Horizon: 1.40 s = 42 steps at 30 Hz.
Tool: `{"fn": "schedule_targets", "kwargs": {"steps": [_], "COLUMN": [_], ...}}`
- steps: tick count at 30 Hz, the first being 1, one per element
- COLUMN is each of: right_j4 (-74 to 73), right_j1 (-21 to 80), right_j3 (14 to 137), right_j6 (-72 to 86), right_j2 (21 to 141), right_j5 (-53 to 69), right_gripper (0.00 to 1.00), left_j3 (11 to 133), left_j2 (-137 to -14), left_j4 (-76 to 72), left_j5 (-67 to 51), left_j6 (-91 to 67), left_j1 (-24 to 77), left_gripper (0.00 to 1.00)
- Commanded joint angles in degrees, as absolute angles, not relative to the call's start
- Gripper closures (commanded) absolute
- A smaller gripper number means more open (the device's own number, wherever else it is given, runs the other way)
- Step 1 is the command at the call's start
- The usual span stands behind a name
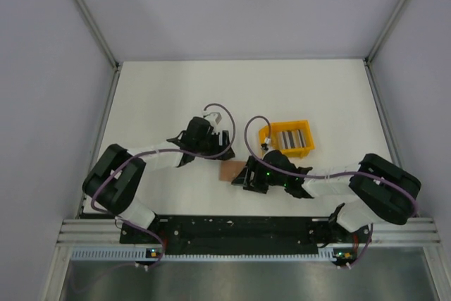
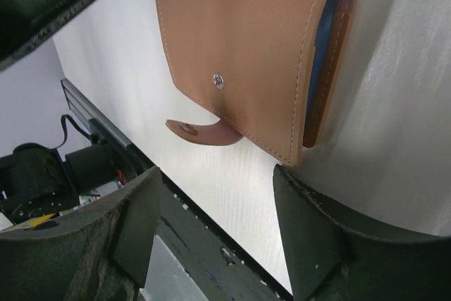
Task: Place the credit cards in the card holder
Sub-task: Open the card holder at the center of the board.
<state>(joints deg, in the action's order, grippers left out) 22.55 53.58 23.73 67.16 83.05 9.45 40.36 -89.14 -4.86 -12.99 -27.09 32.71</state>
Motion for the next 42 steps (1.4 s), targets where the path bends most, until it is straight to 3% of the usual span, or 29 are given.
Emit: {"fn": "schedule_targets", "kwargs": {"steps": [1,10,24,29,34,42], "right_j4": [23.7,26.6,17.9,1.1,-13.0,-19.6], "right_j1": [53.6,45.4,44.4,44.4,41.7,21.1], "right_j3": [25.7,29.1,37.0,42.0,46.8,44.6], "right_j6": [68.5,62.0,48.1,39.3,34.5,32.4], "right_j2": [83.8,87.7,85.6,75.6,67.4,65.0], "right_j5": [4.7,10.3,13.5,4.8,-9.1,2.0], "right_gripper": [0.35,0.34,0.34,0.33,0.23,0.23], "left_j3": [38.1,27.8,17.2,22.0,32.1,46.0], "left_j2": [-90.3,-85.7,-68.9,-62.9,-61.3,-67.3], "left_j4": [-8.5,-13.0,-6.7,1.9,11.9,15.4], "left_j5": [-19.0,-19.2,-10.8,-6.3,-1.3,2.9], "left_j6": [-28.6,-34.2,-41.2,-39.8,-34.5,-29.7], "left_j1": [32.8,33.2,35.8,35.9,35.8,34.9], "left_gripper": [0.26,0.38,0.41,0.34,0.26,0.10]}}
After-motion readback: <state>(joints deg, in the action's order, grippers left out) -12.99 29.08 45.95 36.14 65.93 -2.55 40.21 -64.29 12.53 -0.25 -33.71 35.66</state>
